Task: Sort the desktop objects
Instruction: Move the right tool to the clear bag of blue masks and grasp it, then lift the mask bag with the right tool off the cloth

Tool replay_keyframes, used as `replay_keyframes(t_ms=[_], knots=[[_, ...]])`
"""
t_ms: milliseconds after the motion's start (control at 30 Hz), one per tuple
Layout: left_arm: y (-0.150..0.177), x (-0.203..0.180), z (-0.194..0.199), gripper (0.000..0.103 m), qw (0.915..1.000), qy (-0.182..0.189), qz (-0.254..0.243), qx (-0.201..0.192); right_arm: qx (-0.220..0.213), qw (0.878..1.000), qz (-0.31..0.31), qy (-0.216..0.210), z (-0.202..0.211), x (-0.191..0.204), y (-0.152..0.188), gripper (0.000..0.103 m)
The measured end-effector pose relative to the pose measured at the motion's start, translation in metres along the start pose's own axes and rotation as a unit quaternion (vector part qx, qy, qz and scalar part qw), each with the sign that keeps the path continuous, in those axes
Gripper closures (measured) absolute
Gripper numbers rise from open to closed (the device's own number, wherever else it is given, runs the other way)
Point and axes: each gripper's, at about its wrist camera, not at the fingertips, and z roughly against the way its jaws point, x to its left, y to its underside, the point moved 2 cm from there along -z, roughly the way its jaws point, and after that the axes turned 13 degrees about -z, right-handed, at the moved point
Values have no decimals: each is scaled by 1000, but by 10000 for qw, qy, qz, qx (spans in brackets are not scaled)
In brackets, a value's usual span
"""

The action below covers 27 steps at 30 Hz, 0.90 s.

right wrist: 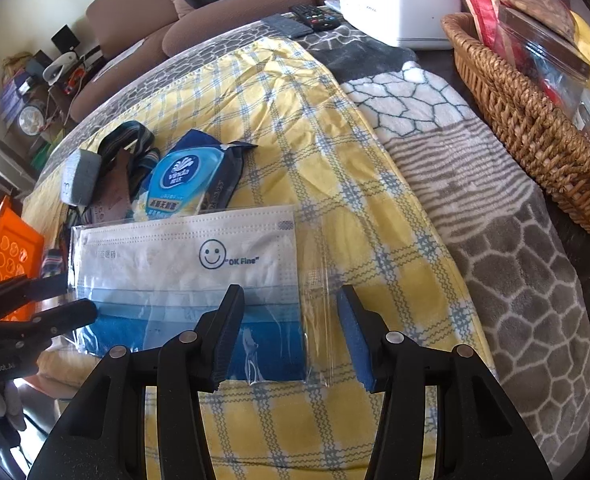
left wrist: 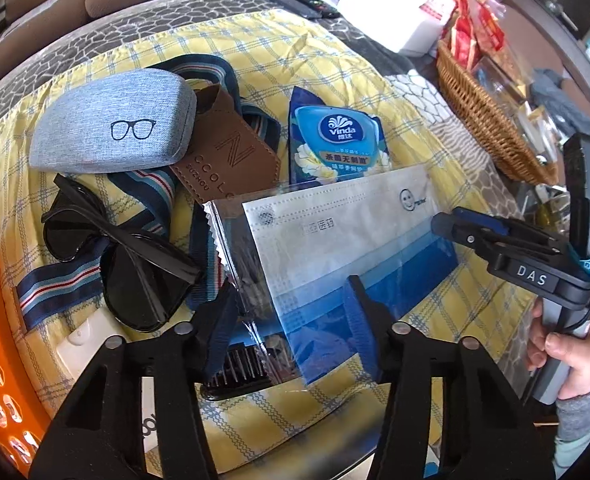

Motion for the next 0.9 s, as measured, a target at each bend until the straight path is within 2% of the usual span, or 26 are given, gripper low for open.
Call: replay_keyframes(t_ms=[33,100,167,300,400,533,733,900], knots=[[0,-2,1,58,10000,22,-14,-31,43,9999,-19,-98,0,2,0,65],[-2,-5,3,60,10000,-28,-75,-53,106,9996,-91,-232,0,4,1,68],[-2,-4,3,63,9999,-102,-84,-46,113,9996,-79,-246,1,5,2,68],[0,5,3,73,9999,-77,-1,-65,-118,9999,15,113,8,0,-1,67],[0,7,3,80,9999,-29,5,-97,-210,9995,-75,226,9,-10,-7,60],[0,6,1,80,10000,37,49,-70,-6,9998,-29,199,-1,-9,-5,61],[-2,-2,-3,80,10000,27,-46,-13,149,9994,-126,-269,-1,2,0,75],[-2,-3,-3,80,10000,60,-38,-14,213,9990,-75,-398,1,5,2,76]])
